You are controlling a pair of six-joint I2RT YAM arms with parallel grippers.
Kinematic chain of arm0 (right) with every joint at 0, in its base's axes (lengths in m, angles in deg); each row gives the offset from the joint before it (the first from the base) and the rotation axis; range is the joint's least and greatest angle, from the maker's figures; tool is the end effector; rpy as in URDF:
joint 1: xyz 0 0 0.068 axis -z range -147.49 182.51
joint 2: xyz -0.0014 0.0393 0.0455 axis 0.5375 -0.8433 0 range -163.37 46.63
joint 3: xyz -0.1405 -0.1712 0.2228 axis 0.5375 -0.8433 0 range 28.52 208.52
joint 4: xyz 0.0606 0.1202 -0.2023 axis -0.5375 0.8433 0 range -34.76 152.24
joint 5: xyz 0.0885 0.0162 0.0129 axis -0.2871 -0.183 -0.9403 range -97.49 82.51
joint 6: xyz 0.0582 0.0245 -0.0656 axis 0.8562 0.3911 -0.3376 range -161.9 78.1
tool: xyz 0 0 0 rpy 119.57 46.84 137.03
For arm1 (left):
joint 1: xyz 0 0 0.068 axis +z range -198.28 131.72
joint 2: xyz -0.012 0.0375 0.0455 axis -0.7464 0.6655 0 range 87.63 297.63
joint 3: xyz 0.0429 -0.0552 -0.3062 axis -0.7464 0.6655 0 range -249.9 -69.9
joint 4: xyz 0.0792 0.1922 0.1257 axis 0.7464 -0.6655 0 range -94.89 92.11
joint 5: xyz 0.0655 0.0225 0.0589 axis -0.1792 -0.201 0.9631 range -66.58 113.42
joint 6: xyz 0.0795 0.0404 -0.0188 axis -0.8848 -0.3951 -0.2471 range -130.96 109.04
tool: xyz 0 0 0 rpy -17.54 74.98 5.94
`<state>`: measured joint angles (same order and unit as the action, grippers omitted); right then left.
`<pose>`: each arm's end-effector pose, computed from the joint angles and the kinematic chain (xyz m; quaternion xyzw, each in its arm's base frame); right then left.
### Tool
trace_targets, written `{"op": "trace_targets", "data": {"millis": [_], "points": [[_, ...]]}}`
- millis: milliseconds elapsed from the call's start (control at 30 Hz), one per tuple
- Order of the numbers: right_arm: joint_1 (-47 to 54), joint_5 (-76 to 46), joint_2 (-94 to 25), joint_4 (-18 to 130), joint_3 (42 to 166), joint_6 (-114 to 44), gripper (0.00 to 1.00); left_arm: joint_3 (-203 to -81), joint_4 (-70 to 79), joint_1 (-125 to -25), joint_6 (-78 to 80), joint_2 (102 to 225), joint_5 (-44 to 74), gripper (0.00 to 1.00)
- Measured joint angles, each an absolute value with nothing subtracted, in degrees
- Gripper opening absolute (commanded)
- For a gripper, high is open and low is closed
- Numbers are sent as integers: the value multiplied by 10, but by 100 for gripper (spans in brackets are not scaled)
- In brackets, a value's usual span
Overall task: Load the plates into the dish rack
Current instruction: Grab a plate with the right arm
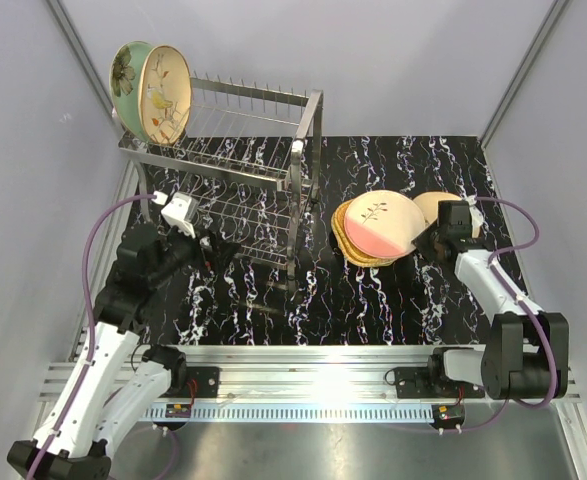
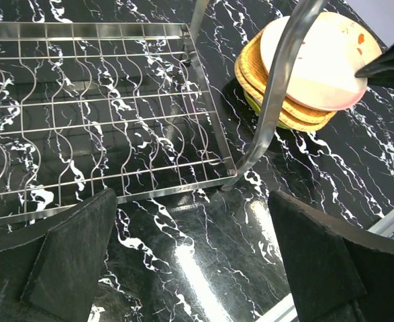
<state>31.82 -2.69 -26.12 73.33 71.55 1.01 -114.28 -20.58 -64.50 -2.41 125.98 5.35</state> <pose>0.2587 -0.0038 0.2317 0.3498 0.8642 0.0973 0.3484 0.1298 -0.0641 0.3435 0.1465 0.7841 -0.2496 0.5491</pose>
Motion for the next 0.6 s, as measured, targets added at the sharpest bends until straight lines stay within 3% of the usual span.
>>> {"op": "trace_targets", "data": {"millis": [100,233,600], "points": [[318,-25,-251,735,715,15,17,-1143,-205,-646,-28,1258,61,99],[319,-20,-217,758,715,8,0,-1143,-205,-646,-30,1258,68,99],[321,-32,-132,821,699,10,0,-1136,-205,-646,-15,1266,54,99]]}}
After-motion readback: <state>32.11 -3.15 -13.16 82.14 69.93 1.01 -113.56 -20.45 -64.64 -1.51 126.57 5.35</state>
